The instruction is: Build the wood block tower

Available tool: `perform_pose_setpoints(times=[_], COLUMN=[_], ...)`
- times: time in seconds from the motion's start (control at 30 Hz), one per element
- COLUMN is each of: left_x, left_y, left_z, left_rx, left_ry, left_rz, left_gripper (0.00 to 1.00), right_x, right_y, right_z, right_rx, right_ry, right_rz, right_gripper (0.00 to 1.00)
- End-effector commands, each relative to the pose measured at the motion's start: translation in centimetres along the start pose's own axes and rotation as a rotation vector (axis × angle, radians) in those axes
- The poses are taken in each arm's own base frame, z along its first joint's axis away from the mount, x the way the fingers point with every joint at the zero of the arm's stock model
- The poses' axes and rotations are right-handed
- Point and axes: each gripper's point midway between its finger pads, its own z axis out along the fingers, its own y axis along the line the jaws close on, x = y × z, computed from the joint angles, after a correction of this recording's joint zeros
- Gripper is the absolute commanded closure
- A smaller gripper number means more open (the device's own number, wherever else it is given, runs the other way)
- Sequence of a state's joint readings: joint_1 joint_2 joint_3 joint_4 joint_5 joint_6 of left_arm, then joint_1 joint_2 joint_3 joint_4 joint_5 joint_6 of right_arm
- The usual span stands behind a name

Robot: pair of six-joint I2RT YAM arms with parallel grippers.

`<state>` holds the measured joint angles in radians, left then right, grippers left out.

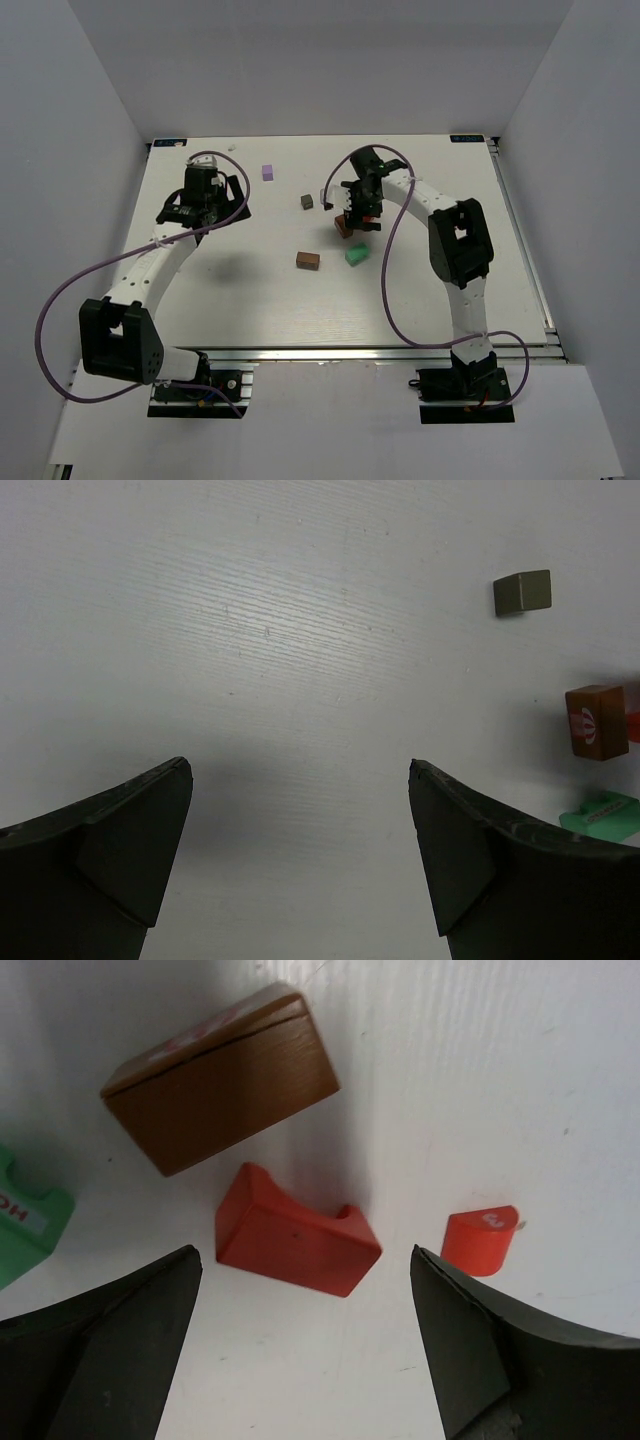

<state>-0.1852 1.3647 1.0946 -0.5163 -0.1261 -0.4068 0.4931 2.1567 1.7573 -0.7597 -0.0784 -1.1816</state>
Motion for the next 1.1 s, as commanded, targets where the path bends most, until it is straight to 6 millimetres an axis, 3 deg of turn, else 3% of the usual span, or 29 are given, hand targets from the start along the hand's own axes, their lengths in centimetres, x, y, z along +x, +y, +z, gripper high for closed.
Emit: perform_pose_setpoints(times=[0.0,0.33,0.5,0.8,1.07], left_x=[-1.2,-0.9,-0.8,-0.6,-0.7], left_y=[-0.9,-0.7,-0.7,-0.8,-0.7], left_z=[-0.3,0.1,0.1,0.3,0.6], left_rx=[0.034,0.025,0.025,0.032,0.021], left_ry=[-0.020,-0.005,-0.002,0.006,0.008], left_rz=[0.012,0.018,0.017,0.020,0.024], left_gripper=[0.02,0.02,0.02,0.02,0.02], right_x=[-1.7,-1.3,-1.2,0.3,0.4], right_y=[-1.4,-0.4,-0.3,0.0,-1.3], right_z=[-0.3,0.4,0.6,0.8,1.6], right_rx=[0.004,-0.037,-0.035,-0.044,-0.021], right_ry=[-0.060,-0.058,-0.058,-0.022,-0.049], right_rz=[-0.074,-0.061,-0.038,-0.029,-0.021], right_gripper=[0.11,0.15,0.33,0.25,0.29])
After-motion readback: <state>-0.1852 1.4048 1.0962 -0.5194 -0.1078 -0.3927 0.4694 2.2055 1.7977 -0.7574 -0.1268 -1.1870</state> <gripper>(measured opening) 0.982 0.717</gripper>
